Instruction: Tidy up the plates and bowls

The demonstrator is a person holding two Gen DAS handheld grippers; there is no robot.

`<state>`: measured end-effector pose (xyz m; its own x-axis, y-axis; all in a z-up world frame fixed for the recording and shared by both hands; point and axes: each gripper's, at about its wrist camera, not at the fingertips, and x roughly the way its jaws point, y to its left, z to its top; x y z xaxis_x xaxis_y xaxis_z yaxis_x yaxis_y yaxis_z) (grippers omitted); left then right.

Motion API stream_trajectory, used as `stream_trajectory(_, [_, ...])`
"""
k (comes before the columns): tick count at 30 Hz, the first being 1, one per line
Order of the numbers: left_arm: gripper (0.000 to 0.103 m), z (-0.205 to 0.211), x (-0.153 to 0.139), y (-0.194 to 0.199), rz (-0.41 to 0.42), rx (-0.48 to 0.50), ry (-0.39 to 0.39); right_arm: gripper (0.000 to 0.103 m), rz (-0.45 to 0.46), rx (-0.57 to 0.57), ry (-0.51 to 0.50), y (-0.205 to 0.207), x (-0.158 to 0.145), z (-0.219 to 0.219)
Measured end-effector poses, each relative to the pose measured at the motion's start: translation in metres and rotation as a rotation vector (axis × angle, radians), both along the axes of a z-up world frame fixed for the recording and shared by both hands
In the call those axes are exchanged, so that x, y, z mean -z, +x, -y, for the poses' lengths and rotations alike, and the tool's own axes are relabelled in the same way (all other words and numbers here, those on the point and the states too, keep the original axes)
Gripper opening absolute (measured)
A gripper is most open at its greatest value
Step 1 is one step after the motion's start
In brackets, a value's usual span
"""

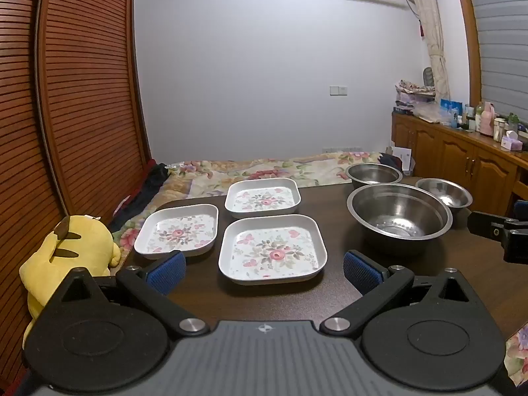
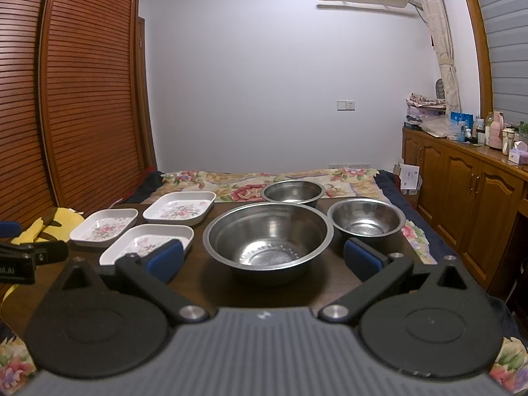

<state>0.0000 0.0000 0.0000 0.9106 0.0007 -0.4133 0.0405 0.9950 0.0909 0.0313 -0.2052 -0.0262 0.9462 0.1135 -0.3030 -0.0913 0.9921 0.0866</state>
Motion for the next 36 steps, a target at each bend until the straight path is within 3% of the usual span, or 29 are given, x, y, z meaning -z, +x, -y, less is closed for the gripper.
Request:
stream_trajectory(24, [0.103, 0.001, -0.003, 0.002, -0.008, -0.001, -0.004, 0.103, 0.000, -0.001, -0.006, -0.001, 0.001, -0.001])
stream_trajectory(36, [0.103, -0.004, 0.017, 0.014, -0.065, 0.007, -0.036, 0.103, -0.022, -0.008, -0.010, 0.003, 0.013, -0.003])
